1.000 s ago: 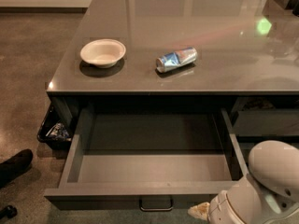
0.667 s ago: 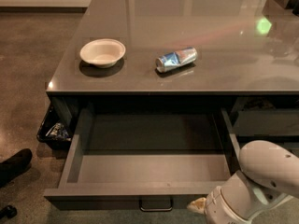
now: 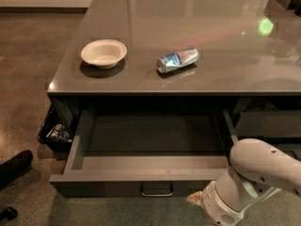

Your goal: Close top drawer

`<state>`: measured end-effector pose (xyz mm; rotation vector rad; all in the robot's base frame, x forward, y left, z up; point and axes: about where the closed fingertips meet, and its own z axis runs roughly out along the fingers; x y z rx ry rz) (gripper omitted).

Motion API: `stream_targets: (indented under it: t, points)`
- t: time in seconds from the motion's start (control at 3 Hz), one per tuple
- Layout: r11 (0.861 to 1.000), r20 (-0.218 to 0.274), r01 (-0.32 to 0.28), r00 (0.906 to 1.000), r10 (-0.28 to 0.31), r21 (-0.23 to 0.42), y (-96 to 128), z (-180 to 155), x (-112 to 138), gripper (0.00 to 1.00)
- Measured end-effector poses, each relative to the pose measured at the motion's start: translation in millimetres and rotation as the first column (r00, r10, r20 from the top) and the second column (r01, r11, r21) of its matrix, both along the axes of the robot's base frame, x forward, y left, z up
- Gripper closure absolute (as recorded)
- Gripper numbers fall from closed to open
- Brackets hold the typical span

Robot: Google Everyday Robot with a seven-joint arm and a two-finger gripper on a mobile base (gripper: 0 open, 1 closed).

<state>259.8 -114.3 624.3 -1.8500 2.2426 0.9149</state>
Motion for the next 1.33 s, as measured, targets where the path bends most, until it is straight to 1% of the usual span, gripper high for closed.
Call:
stream_targets:
  t: [0.33,0.67,1.0,1.33]
  points:
    - [0.998,0.079,0.016,0.9968,-0.011,-0.058,1,-10,17,0.0]
    - [0.997,0.145,0.054,0.9885,-0.044,-0.063,1,-13,35,0.0]
    - [0.997,0.145,0.053,0.9885,-0.044,-0.063,1,-13,35,0.0]
    - [0.998,0.162,0.039,0.9864,-0.03,-0.058,2,-15,51,0.0]
